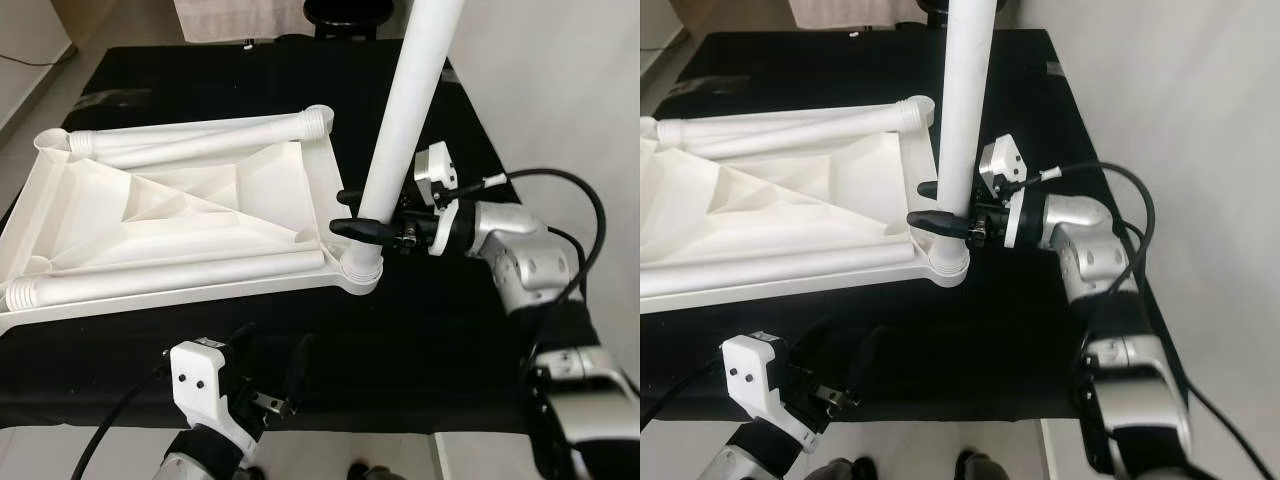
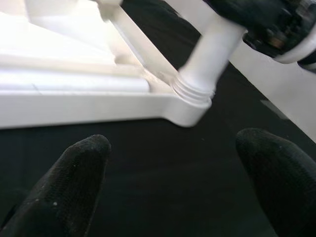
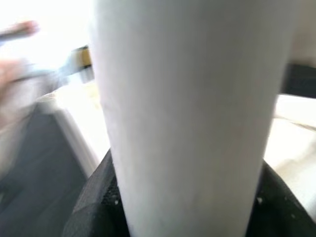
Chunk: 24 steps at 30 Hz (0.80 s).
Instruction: Building children table
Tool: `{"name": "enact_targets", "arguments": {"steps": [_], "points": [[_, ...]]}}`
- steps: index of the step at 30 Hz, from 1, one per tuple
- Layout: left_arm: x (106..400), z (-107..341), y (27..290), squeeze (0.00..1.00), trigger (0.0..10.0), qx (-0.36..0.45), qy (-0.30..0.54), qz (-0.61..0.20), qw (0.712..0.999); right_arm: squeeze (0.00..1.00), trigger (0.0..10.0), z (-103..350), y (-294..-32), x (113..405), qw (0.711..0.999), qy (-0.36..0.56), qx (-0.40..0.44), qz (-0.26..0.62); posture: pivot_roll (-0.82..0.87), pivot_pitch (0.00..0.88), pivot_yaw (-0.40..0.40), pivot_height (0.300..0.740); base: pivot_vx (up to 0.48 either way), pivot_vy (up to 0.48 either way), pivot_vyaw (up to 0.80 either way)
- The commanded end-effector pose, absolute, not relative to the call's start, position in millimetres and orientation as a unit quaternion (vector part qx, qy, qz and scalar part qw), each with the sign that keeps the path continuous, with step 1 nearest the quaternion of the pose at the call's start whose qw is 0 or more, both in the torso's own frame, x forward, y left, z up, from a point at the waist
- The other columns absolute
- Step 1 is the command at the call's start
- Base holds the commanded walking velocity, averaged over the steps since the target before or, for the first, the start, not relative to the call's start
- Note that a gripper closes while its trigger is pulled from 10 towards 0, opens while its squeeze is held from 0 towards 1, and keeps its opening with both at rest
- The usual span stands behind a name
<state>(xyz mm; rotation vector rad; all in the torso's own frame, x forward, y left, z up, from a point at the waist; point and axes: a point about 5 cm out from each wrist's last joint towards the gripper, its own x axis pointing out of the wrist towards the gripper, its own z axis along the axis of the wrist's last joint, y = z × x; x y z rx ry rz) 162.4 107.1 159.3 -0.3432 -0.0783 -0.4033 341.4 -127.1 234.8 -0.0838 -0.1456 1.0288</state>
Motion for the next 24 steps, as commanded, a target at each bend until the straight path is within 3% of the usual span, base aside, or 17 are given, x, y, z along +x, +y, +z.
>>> {"name": "enact_targets", "arguments": {"steps": [1,2,6,13,14,15,20,21,22,24], "points": [[160.9,158.7,107.3,0.00,10.0,-0.175,-0.035,-0.202,0.963,0.00,0.0,191.4,-126.3,335.5,0.945,0.044,-0.032,0.324,-0.01,0.228,-0.026,0.740,0.000,0.000,0.00],[161.5,158.6,107.8,0.00,10.0,-0.174,-0.035,-0.202,0.963,0.00,0.0,179.5,-122.6,323.4,0.964,0.064,-0.039,0.256,-0.01,0.225,-0.018,0.740,0.000,0.000,0.00],[162.6,157.9,107.6,0.00,10.0,-0.174,-0.033,-0.205,0.963,0.00,0.0,174.0,-119.5,313.3,0.974,0.073,-0.040,0.212,0.00,0.210,-0.011,0.740,0.000,0.000,0.00],[163.9,157.0,107.8,0.00,10.0,-0.175,-0.033,-0.206,0.962,0.00,0.0,181.7,-107.6,320.4,0.967,0.063,-0.027,0.244,-0.01,0.215,-0.014,0.740,0.000,0.000,0.00],[164.1,157.2,108.3,0.00,10.0,-0.175,-0.034,-0.204,0.963,0.00,10.0,184.8,-102.5,319.7,0.963,0.054,-0.023,0.264,-0.01,0.215,-0.013,0.740,0.000,0.000,0.00],[164.2,157.4,108.6,0.00,10.0,-0.175,-0.035,-0.203,0.963,1.00,10.0,187.0,-98.9,318.9,0.959,0.048,-0.021,0.278,-0.01,0.215,-0.013,0.740,0.000,0.000,0.00],[165.2,157.7,107.7,0.00,10.0,-0.177,-0.035,-0.205,0.962,1.00,10.0,215.3,-86.1,316.8,0.929,-0.016,0.025,0.368,-0.02,0.217,-0.016,0.740,0.000,0.000,0.00],[165.5,157.6,107.5,0.00,10.0,-0.178,-0.035,-0.205,0.962,1.00,10.0,225.1,-83.9,315.2,0.903,-0.037,0.032,0.427,-0.03,0.214,-0.017,0.740,0.000,0.000,0.00],[165.5,157.6,107.5,0.00,10.0,-0.178,-0.035,-0.205,0.962,1.00,10.0,225.1,-83.9,315.2,0.903,-0.037,0.032,0.427,-0.03,0.214,-0.017,0.740,0.000,0.000,0.00],[165.9,158.1,106.4,0.00,10.0,-0.179,-0.036,-0.206,0.961,1.00,10.0,233.2,-84.3,311.6,0.866,-0.053,0.011,0.497,-0.02,0.218,-0.017,0.740,0.000,0.000,0.00]]}}
